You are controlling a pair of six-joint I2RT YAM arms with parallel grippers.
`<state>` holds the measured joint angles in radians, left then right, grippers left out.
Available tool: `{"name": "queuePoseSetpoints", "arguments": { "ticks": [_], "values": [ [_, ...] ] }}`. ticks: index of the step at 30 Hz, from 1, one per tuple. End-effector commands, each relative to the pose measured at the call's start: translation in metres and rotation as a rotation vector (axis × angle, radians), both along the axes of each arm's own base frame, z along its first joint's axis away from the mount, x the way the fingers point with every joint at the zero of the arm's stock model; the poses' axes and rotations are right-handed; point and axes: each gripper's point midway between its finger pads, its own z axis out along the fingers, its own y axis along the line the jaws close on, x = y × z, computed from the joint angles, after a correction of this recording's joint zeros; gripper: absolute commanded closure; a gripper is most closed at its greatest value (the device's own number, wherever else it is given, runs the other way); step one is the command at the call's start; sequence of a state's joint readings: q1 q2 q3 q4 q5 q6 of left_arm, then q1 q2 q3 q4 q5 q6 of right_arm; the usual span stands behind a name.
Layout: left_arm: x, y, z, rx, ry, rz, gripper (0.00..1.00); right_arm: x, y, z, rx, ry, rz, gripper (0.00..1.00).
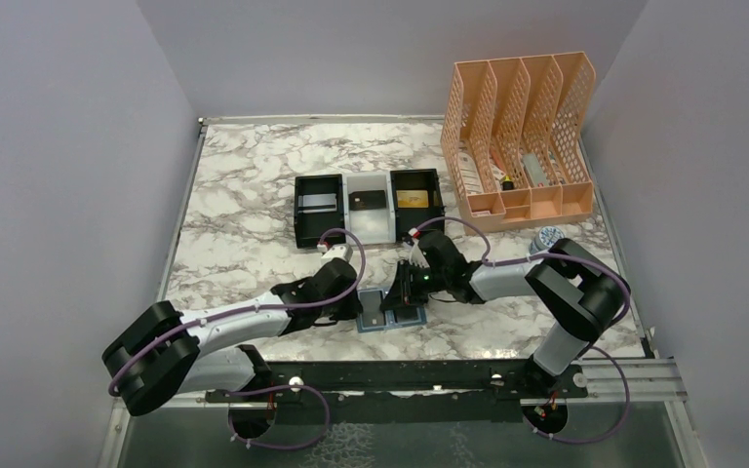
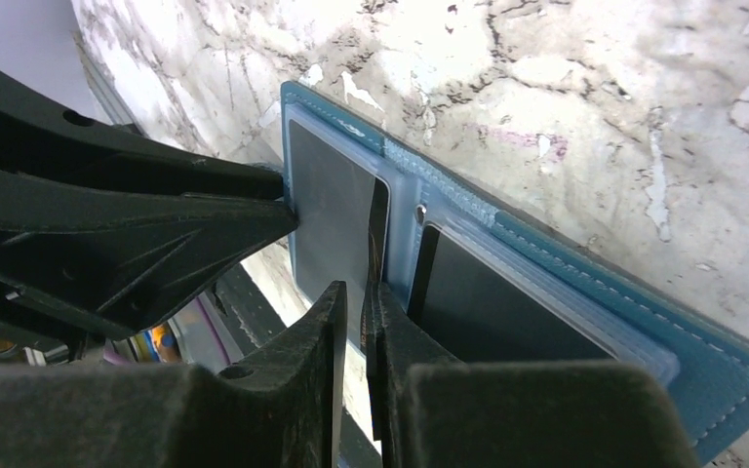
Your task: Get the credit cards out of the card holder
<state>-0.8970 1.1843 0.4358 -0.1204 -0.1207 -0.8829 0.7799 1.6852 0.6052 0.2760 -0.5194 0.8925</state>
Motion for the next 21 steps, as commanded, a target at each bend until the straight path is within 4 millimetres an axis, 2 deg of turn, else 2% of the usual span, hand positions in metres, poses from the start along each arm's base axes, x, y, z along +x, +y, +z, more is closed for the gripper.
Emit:
{"name": "queuePoseSetpoints", "arguments": {
  "ticks": [1,16,21],
  "values": [
    [-0.001,0.001,-0.006,0.038,0.009,-0.021,0.78,0.010,-0.002,0.001,-0.051,-0.039,-0.038,0.87],
    [-0.002,0.004,-0.011,0.079,0.028,-0.028,0.80,0.021,-0.010,0.002,-0.129,-0.080,-0.073,0.86],
    [-0.002,0.003,-0.010,0.077,0.025,-0.034,0.80,0.015,-0.007,-0.007,-0.123,-0.042,-0.044,0.86]
  ]
}}
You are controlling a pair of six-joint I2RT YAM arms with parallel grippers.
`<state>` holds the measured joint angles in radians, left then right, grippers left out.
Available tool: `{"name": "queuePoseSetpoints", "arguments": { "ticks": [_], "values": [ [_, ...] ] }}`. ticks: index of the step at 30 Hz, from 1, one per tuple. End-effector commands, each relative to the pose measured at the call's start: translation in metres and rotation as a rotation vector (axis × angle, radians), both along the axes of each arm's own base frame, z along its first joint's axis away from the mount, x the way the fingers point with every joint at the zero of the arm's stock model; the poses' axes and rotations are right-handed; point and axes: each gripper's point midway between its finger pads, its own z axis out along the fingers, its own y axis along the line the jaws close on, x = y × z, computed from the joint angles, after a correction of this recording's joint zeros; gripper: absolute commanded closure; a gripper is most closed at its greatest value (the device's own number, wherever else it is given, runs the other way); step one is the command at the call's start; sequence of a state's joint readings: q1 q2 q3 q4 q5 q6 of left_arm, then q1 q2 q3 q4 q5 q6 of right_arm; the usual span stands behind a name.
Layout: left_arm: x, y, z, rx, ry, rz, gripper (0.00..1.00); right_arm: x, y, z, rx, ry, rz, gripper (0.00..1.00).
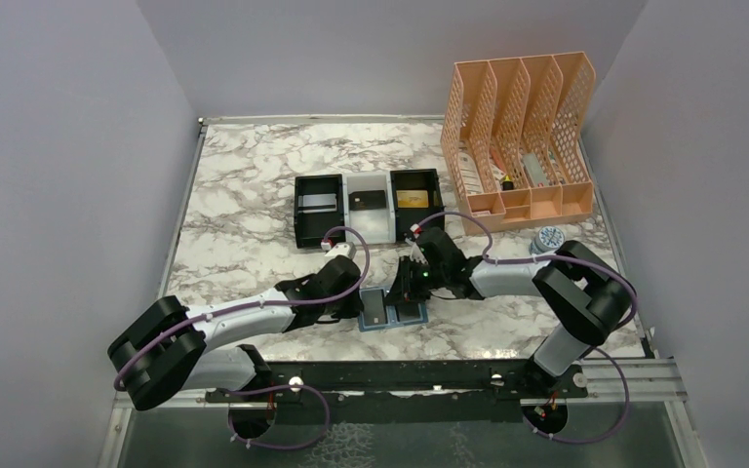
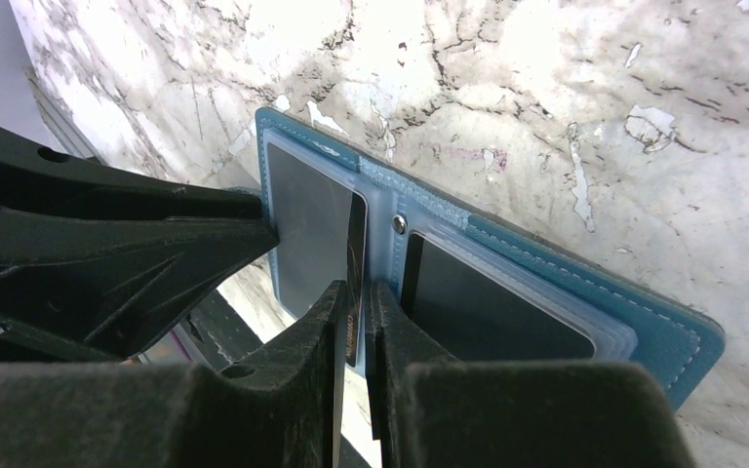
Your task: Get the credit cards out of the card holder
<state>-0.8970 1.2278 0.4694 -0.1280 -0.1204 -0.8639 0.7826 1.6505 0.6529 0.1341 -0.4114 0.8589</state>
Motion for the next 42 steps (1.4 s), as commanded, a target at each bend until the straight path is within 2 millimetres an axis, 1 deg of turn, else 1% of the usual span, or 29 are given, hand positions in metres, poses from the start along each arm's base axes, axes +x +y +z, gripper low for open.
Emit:
{"name": "queuePoseSetpoints", "arguments": {
  "ticks": [1,4,8,12,15,16,19,22,32,39,42],
  "values": [
    [-0.005,0.007,-0.009,0.055,0.021,-0.020,0.80,0.000,0.002,-0.009,-0.025,0.009,0.014,0.86],
    [-0.005,0.006,-0.009,0.055,0.021,-0.024,0.81,-0.002,0.002,-0.011,-0.019,0.020,0.015,0.86],
    [-0.006,0.006,-0.009,0.053,0.023,-0.024,0.81,-0.005,0.009,-0.005,0.018,0.035,0.044,0.87],
    [-0.005,0.005,-0.008,0.050,0.022,-0.027,0.81,-0.007,0.016,0.005,0.073,0.036,0.061,0.92],
    [-0.005,0.005,-0.008,0.051,0.021,-0.028,0.82,-0.002,0.014,0.009,0.054,0.020,0.040,0.99],
    [-0.005,0.006,-0.008,0.052,0.021,-0.028,0.81,-0.002,0.013,0.011,0.053,0.013,0.035,0.99],
    [-0.005,0.006,-0.008,0.052,0.020,-0.027,0.81,0.000,0.012,0.018,0.059,-0.005,0.025,0.99],
    [-0.006,0.007,-0.009,0.056,0.021,-0.028,0.82,0.001,0.009,0.020,0.050,-0.013,0.013,0.99],
    [-0.005,0.006,-0.008,0.055,0.018,-0.032,0.82,0.003,0.001,0.015,0.005,-0.013,-0.020,0.99],
    [-0.007,0.007,-0.009,0.058,0.022,-0.033,0.82,-0.001,0.007,0.020,0.067,0.015,0.005,0.99],
    [-0.007,0.007,-0.009,0.056,0.021,-0.034,0.82,0.001,0.004,0.019,0.052,0.008,-0.007,0.99]
  ]
}}
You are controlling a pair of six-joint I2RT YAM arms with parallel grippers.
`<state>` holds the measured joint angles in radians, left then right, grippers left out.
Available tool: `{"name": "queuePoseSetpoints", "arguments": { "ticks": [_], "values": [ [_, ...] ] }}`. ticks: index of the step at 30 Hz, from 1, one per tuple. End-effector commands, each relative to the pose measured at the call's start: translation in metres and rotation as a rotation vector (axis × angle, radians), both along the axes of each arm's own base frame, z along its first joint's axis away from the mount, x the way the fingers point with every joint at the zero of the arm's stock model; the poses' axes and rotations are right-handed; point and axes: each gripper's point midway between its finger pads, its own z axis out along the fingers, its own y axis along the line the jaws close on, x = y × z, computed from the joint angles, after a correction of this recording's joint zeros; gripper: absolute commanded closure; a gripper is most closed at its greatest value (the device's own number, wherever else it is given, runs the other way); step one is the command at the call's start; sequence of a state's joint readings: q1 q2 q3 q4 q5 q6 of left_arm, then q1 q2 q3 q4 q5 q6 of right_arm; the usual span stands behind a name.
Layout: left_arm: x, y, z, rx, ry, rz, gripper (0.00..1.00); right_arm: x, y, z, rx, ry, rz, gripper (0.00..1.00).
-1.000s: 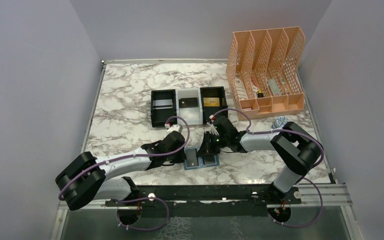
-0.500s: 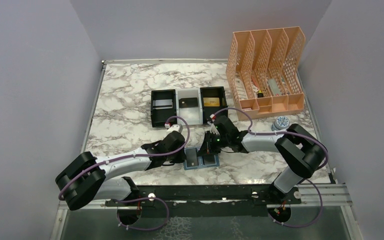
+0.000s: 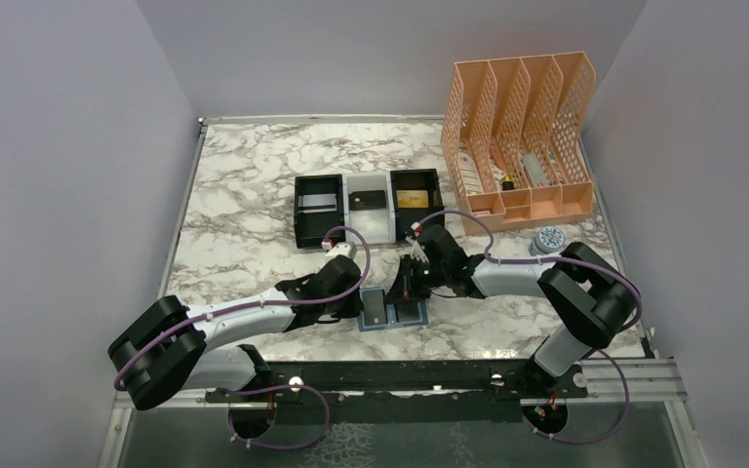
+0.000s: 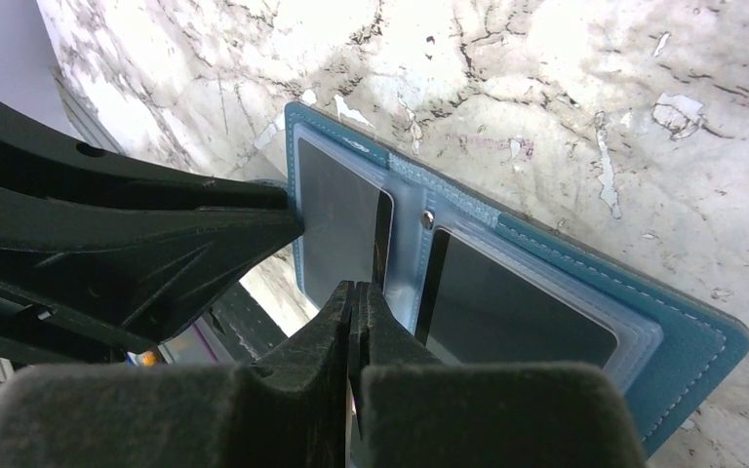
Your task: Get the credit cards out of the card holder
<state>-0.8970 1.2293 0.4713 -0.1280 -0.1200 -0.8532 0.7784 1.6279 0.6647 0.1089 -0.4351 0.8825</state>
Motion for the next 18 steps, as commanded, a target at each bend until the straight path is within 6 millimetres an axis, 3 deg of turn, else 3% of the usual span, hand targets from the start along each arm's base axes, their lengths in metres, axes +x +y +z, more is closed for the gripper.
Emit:
{"name": "queuePoseSetpoints", "arguments": {
  "ticks": [1,6,13,18],
  "values": [
    [-0.007,0.007,-0.009,0.051,0.025,-0.025,0.82,0.004,-0.001,0.006,0.013,-0.015,-0.016,0.99],
    [-0.007,0.008,-0.008,0.048,0.023,-0.023,0.82,0.003,-0.007,-0.004,-0.034,0.001,-0.024,0.93],
    [-0.007,0.007,-0.007,0.042,0.020,-0.025,0.82,-0.003,0.000,-0.015,-0.017,0.040,0.029,0.81],
    [-0.007,0.006,-0.007,0.042,0.022,-0.025,0.82,-0.005,0.004,-0.017,0.002,0.051,0.052,0.84]
  ]
}}
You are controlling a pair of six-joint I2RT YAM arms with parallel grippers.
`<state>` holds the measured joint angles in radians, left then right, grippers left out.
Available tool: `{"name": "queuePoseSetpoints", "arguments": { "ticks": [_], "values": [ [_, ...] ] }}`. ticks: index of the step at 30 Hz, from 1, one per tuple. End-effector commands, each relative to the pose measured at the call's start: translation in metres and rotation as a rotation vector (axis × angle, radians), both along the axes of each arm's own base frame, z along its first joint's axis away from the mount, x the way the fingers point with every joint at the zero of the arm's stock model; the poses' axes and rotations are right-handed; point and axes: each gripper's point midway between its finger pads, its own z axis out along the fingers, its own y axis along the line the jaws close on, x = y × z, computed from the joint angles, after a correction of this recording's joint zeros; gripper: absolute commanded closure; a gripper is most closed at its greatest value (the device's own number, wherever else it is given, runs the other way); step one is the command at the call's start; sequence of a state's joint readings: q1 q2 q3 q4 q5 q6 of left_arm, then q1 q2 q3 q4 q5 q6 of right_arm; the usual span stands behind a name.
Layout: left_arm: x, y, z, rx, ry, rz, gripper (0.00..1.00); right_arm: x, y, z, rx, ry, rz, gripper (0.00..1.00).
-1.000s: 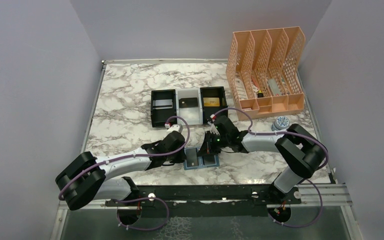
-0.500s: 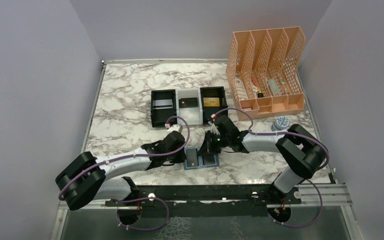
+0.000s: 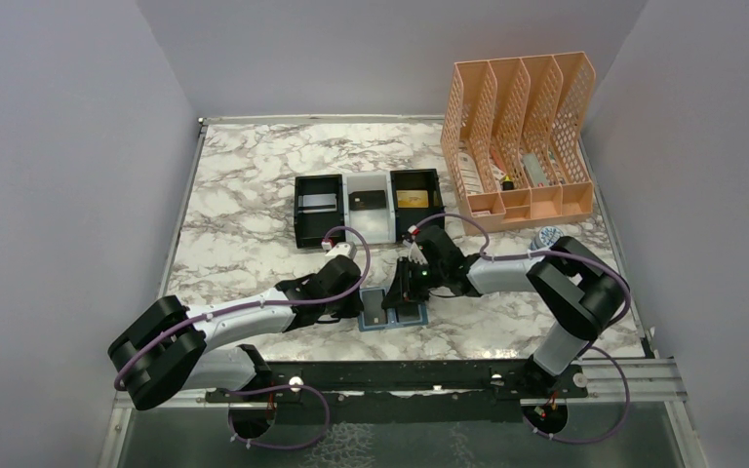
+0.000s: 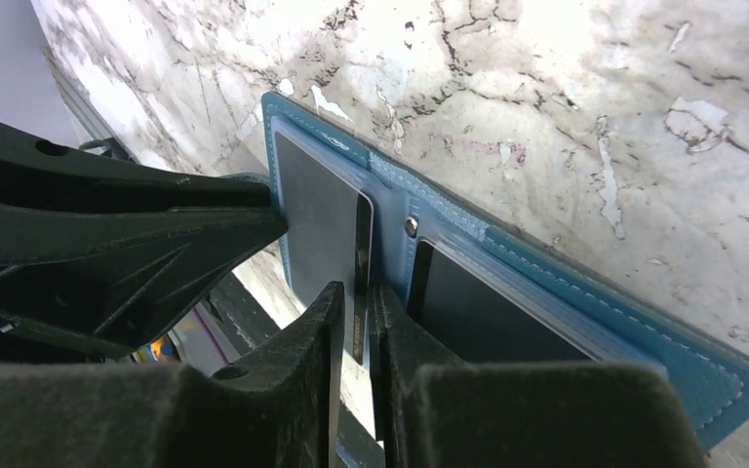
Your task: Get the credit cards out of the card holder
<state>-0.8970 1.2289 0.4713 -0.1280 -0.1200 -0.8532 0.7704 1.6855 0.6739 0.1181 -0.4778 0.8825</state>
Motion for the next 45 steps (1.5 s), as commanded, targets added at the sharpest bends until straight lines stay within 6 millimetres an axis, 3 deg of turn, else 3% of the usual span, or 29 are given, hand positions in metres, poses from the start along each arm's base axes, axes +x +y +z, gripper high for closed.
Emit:
{"name": "queuePoseSetpoints", "arguments": {
  "ticks": [1,5,14,31,39,45],
  "values": [
    [-0.007,0.006,-0.006,0.042,0.022,-0.026,0.82,0.000,0.004,-0.002,0.017,-0.004,0.030,0.87],
    [-0.006,0.005,-0.007,0.043,0.022,-0.025,0.82,0.007,0.003,0.010,0.016,-0.049,0.002,0.99],
    [-0.006,0.005,-0.008,0.051,0.026,-0.027,0.82,0.014,-0.007,0.016,-0.026,-0.089,-0.031,0.99],
    [-0.004,0.004,0.002,0.029,0.005,-0.028,0.82,0.005,-0.006,0.019,0.038,-0.039,0.007,0.99],
    [0.003,-0.018,0.051,-0.097,-0.061,-0.060,0.55,0.005,-0.008,0.011,0.033,-0.017,-0.021,0.99],
    [0.000,-0.035,0.059,-0.148,-0.031,-0.112,0.52,0.003,-0.008,0.007,0.034,0.001,-0.032,0.99]
  ]
}}
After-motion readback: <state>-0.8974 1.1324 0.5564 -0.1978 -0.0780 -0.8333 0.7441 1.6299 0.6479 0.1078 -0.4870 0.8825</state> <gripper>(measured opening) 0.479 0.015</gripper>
